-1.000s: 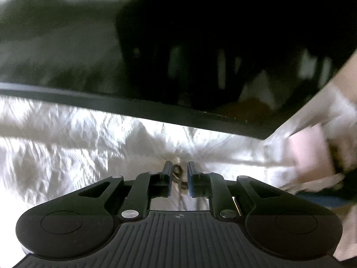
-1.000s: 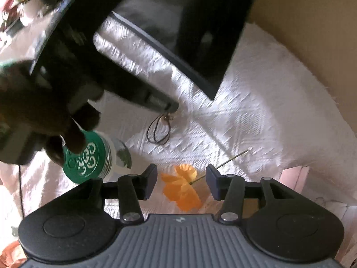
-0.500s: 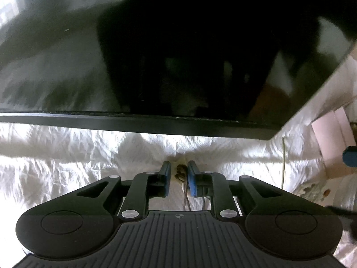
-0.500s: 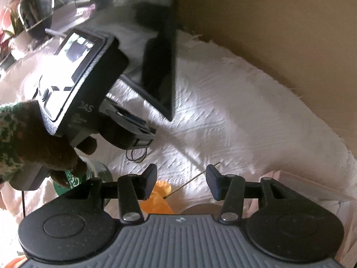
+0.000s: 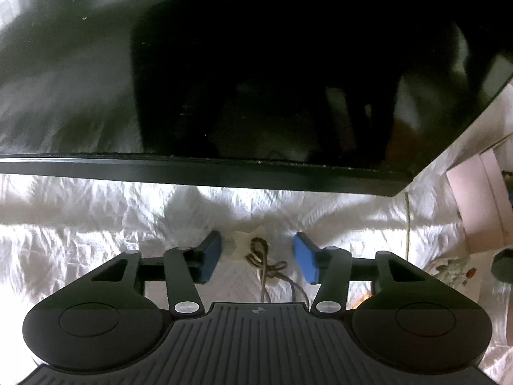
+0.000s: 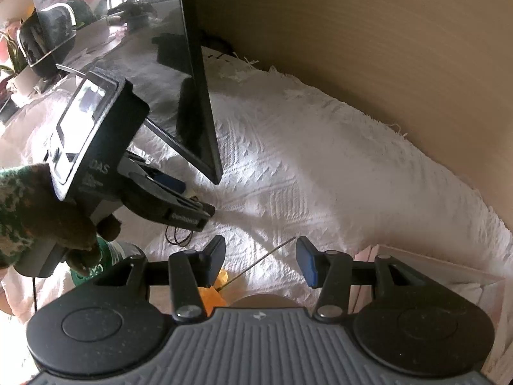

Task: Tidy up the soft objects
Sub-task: 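Grasp the orange flower with the right gripper while the left gripper grasps the white star charm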

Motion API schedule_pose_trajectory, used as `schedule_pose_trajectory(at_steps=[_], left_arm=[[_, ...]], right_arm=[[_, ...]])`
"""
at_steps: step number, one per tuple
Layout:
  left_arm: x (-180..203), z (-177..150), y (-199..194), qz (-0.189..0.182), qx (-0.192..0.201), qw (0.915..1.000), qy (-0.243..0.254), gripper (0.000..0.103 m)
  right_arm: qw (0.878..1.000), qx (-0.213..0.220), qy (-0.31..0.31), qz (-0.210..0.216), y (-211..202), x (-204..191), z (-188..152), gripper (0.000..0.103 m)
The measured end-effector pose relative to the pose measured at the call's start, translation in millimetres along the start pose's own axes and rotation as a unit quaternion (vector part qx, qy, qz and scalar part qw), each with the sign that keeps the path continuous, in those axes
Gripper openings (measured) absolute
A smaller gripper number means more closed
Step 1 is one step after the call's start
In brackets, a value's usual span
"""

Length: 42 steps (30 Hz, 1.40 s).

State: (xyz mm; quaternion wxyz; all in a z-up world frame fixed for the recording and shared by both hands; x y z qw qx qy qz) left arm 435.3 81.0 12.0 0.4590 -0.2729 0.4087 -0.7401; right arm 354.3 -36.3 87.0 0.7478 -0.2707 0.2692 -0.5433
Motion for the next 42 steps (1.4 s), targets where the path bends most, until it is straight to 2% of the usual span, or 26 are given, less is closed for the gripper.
schedule_pose_trajectory(at_steps=[1,2,5,13,18,21,26,28,32,34,35,38,42], left_arm=[[-2,0,-2,-0.004,0.003,1.0,-0.004,0.033],[-3,0,-3,-0.013,0.005,0.9998,-0.012,0.032],[-8,-6,-9,-0.044,0.004,0.9985,-0.033,0.032],[-35,-19,-43,-0.056,0.035,0.9965,-0.051,0.032],[-49,-15,-61,-0.066,0.054,0.9944,-0.062,0.032],[-48,-25,-65,-0.074,0.056,0.9931,-0.071,0.032],[-46,-31,-78,-0.086,0.072,0.9902,-0.084,0.032],[-42,-34,-81,-0.086,0.075,0.9898,-0.086,0.032],[-37,-39,-91,-0.088,0.081,0.9886,-0.092,0.032],[-35,-40,-102,-0.086,0.09,0.9879,-0.093,0.032],[-34,-39,-110,-0.083,0.097,0.9873,-0.094,0.032],[-31,-35,-139,-0.075,0.12,0.986,-0.089,0.032],[-17,-32,-177,-0.065,0.145,0.9841,-0.079,0.032]], right_arm=[[1.0,0.001,0.001,0.002,-2,0,0,0.049],[1.0,0.002,0.002,0.004,-3,0,1,0.049],[1.0,-0.002,-0.006,0.016,-5,-1,0,0.052],[0.997,-0.041,-0.061,0.024,9,-36,-6,0.052],[0.986,-0.097,-0.136,0.013,36,-67,-28,0.054],[0.977,-0.107,-0.182,0.0,46,-79,-36,0.053],[0.967,-0.131,-0.217,-0.006,64,-85,-48,0.05],[0.962,-0.141,-0.235,-0.011,71,-88,-55,0.045],[0.954,-0.144,-0.262,-0.024,76,-91,-67,0.015],[0.959,-0.129,-0.252,-0.022,67,-89,-62,0.013],[0.963,-0.115,-0.244,-0.017,58,-90,-55,0.008],[0.974,-0.057,-0.22,-0.003,20,-90,-27,0.008],[0.979,0.027,-0.201,0.009,-43,-91,7,0.008]])
Point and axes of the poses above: each gripper's, at about its wrist camera, not at the fingertips, and y roughly the way its jaws point, x to its right, z to its top, the point moved 6 cm from there along y, roughly the way its jaws point, and after that the axes turned 11 degrees about x, right-handed, at the moved point
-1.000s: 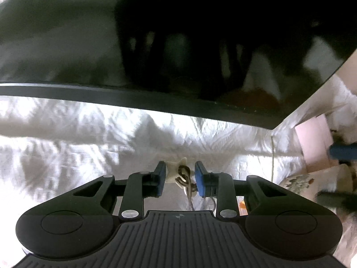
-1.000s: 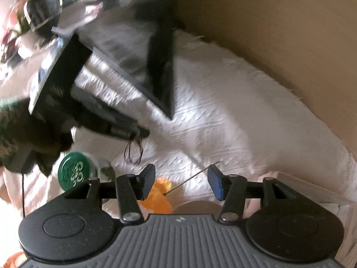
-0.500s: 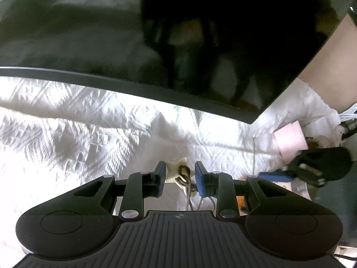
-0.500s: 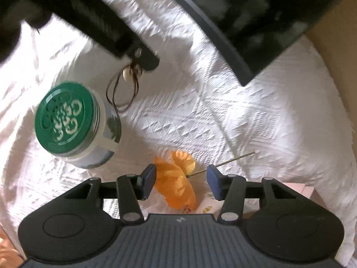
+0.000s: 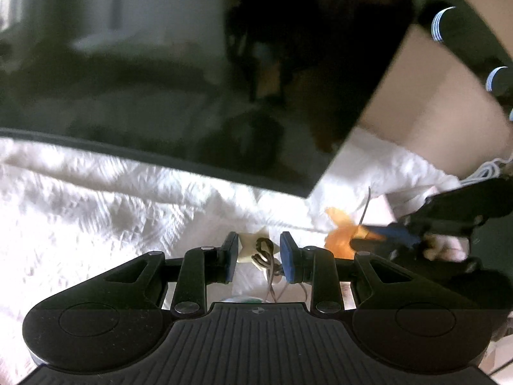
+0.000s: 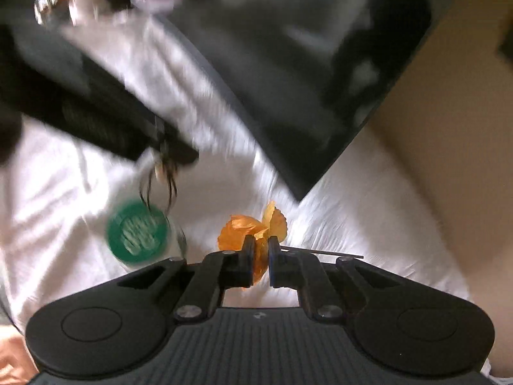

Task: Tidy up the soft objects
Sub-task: 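Grasp the orange flower with the right gripper while the left gripper grasps the white star charm, then carry the orange flower and star charm into the pink box and open both grippers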

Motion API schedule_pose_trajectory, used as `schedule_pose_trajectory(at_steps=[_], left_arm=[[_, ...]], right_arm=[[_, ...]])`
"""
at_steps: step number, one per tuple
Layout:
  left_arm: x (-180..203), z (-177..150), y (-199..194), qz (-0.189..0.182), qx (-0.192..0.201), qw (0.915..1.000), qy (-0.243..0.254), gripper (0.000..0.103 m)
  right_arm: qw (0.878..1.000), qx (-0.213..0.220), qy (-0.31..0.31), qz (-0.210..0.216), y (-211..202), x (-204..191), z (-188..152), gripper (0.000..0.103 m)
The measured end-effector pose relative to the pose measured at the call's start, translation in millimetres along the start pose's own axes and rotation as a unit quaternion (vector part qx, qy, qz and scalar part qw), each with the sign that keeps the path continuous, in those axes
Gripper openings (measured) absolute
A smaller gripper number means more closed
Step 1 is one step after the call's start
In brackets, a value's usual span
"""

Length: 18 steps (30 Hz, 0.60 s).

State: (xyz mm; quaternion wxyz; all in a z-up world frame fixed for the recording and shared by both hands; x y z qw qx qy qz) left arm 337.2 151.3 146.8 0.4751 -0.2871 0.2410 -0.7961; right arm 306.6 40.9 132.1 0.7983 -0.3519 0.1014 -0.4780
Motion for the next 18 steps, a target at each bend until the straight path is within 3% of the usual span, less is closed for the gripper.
schedule_pose_trajectory(at_steps=[4,8,18], left_arm=[[26,2,-23,-0.001,0.009,0.9998,0.017,0.032],[52,-5,-31,-0.006,0.009,0.9996,0.025,0.032],[139,-32,-6,-0.073,-0.005,0.9954,0.062,0.032]], right_arm=[[0.998,0.058,0.009,0.006,-52,5,11,0.008],[0.996,0.086,0.013,-0.004,-88,9,5,0.008],[0.989,0.123,0.052,-0.057,-149,49,-52,0.008]])
Point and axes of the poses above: each gripper's, at about its wrist camera, not at the fingertips, and y roughly the way its jaws point, x to its right, z to its top, the point moved 6 cm from there along y, roughly the way its jaws point, and after that the axes turned 11 degrees about x, right-handed, at the moved point
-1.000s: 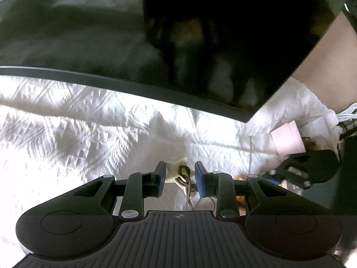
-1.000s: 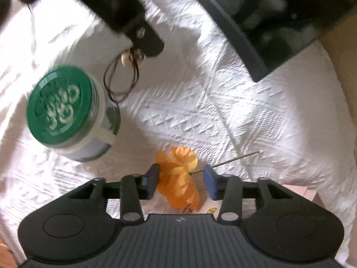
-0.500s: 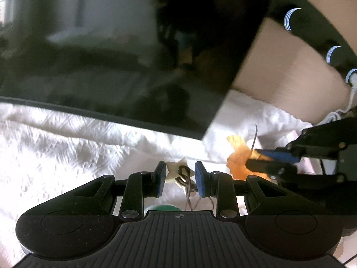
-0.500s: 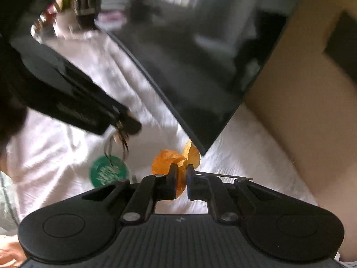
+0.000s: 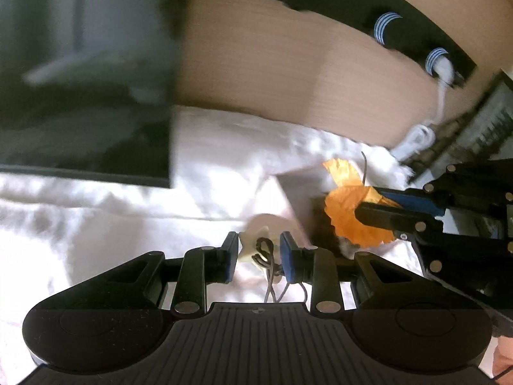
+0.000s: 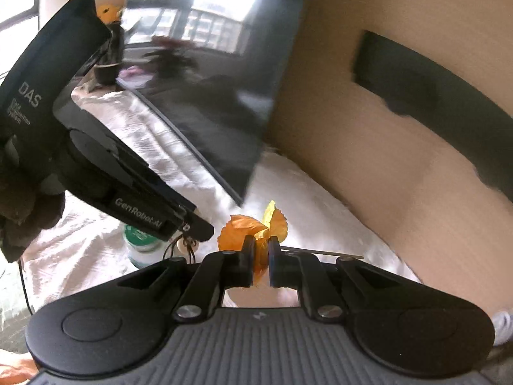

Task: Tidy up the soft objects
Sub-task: 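Carry the orange flower and star charm into the pink box and open both grippers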

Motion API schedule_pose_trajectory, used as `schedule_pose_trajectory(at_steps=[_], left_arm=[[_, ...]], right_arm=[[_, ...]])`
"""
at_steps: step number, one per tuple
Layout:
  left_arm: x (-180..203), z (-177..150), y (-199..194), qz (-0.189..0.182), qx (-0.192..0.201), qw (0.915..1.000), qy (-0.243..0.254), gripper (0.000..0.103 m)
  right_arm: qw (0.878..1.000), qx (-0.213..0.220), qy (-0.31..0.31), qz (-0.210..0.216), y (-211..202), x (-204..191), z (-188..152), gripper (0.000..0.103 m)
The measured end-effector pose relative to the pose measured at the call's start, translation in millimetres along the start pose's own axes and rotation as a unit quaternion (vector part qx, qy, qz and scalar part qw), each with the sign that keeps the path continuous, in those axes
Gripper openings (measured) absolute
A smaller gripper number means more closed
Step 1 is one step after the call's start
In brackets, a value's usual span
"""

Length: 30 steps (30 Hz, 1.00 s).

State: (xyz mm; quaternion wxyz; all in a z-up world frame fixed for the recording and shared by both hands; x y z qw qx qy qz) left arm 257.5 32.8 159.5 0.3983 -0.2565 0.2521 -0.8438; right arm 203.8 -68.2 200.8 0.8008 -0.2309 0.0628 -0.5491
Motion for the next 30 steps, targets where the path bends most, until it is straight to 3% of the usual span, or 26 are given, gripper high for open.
schedule_pose_trajectory(at_steps=[9,17,24,30], left_arm=[[63,4,58,-0.049,-0.027,0.9982,0.023,0.032],[95,2,117,-0.078,-0.07,0.994,0.032,0.032],[109,-6,166,-0.099,-0.091,0.9907,0.024,0.032],[109,-18,212,-0.071,-0.112,0.9907,0.029,0.032]], right_arm=[[0.994,0.045,0.034,-0.095,-45,64,-49,0.008],[0.989,0.049,0.092,-0.108,-51,97,-103,0.008],[0.984,0.012,0.15,-0.098,-13,112,-153,0.008],[0.98,-0.028,0.177,-0.084,35,105,-194,0.009]])
Point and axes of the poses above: each gripper's, at about its wrist camera, not at the fingertips, and y roughly the way its jaws point, x to its right, z to its top, the point moved 6 cm from there along y, roughly the way its jaws point, and after that the axes turned 11 degrees about x, right-handed, at the moved point
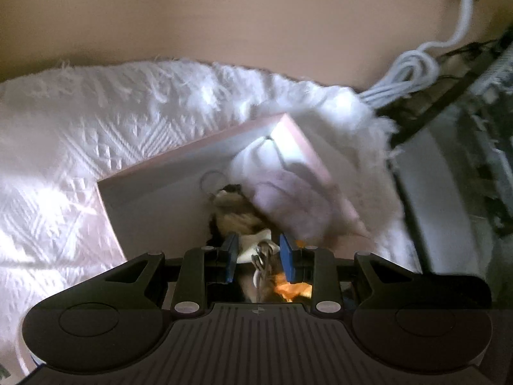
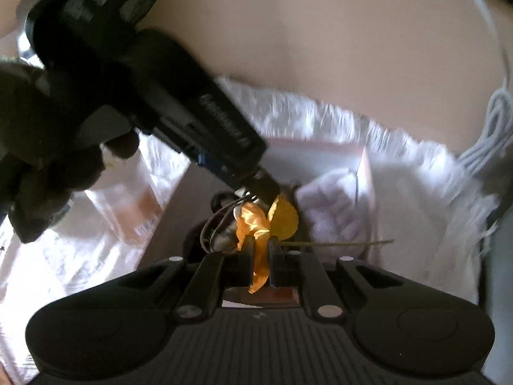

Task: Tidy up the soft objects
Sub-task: 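Carry the orange flower and star charm into the pink box and open both grippers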

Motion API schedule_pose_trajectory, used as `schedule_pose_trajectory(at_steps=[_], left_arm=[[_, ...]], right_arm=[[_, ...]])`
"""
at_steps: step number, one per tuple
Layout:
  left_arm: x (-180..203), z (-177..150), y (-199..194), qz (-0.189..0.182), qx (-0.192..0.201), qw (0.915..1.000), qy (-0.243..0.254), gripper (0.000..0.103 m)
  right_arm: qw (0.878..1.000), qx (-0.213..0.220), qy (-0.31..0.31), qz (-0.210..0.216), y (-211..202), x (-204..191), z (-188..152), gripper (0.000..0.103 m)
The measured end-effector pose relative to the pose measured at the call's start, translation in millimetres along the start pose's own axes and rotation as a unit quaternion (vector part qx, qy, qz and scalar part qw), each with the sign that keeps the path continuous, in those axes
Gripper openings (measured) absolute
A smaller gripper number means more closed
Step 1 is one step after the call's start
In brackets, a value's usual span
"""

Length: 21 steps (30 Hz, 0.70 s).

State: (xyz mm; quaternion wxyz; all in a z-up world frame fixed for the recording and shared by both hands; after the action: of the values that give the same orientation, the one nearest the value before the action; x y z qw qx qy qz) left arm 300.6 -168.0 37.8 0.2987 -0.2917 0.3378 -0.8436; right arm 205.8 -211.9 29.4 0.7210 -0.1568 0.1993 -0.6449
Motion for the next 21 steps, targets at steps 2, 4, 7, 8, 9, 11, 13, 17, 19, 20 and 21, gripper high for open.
schedule_pose_trajectory(at_steps=[2,4,7,8,9,11,13,17,19,20,21], left_arm=[[-6,2,11,0.014,0.002,0.9999,-0.007,0.032],[-13,5,19,0.042,0.005,0.9991,-0.002,0.032],[-31,9,25,0.081,-0.001,0.9967,0.0,0.032],[-39,10,27,0.089,-0.004,0.996,-0.009,0.032],[-45,10,27,0.094,-0.007,0.9954,-0.016,0.032],[-53,15,23,0.079,-0.003,0.9961,-0.039,0.032],[-58,21,13,0.055,0.007,0.9962,-0.067,0.032],[-60,33,-15,0.036,0.035,0.9962,-0.071,0.032],[-55,33,-22,0.035,0.036,0.9966,-0.066,0.032],[-52,32,-25,0.035,0.034,0.9971,-0.059,0.032],[-47,31,-26,0.036,0.029,0.9976,-0.051,0.032]], right_arm=[[1.0,-0.001,-0.014,-0.013,11,1,-5,0.009],[0.999,0.003,-0.035,-0.031,22,2,-6,0.009],[0.999,0.002,-0.036,-0.037,36,6,3,0.009],[0.999,-0.001,-0.025,-0.033,42,9,6,0.009],[0.999,-0.005,-0.014,-0.03,47,12,9,0.009],[1.0,-0.018,0.011,-0.02,59,19,17,0.009],[0.999,-0.025,0.025,-0.004,62,22,23,0.009],[1.0,-0.005,0.018,0.004,39,23,30,0.036],[1.0,0.013,0.02,-0.006,23,26,33,0.05],[0.999,0.019,0.025,-0.003,16,27,34,0.05],[0.999,0.022,0.032,0.006,9,26,33,0.05]])
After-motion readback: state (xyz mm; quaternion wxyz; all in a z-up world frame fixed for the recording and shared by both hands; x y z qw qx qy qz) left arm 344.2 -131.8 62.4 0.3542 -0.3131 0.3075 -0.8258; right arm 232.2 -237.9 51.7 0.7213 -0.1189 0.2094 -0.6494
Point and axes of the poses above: each gripper's, at about its wrist camera, not at the fingertips, and y roughly the way its jaws point, x to its right, z to its top, the point moved 6 cm from there along y, roughly the way its jaws point, and after that the axes turned 11 degrees about x, right-handed, at the moved point
